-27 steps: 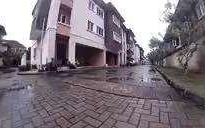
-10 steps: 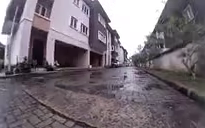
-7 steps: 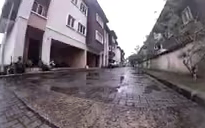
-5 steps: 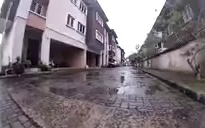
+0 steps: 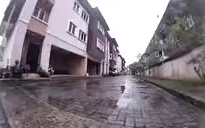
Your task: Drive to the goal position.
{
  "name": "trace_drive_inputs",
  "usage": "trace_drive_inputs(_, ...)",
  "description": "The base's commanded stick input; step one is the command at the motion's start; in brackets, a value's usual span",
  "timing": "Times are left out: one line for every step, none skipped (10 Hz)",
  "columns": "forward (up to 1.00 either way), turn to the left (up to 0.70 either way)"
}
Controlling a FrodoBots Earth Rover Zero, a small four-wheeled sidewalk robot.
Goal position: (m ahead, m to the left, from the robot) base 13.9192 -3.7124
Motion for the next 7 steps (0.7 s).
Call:
trace_drive_inputs(0.70,-0.27)
trace_drive_inputs(0.70,-0.34)
trace_drive_inputs(0.70,-0.35)
trace_drive_inputs(0.70,-0.35)
trace_drive_inputs(0.70,-0.35)
trace_drive_inputs(0.70,0.00)
trace_drive_inputs(0.70,0.00)
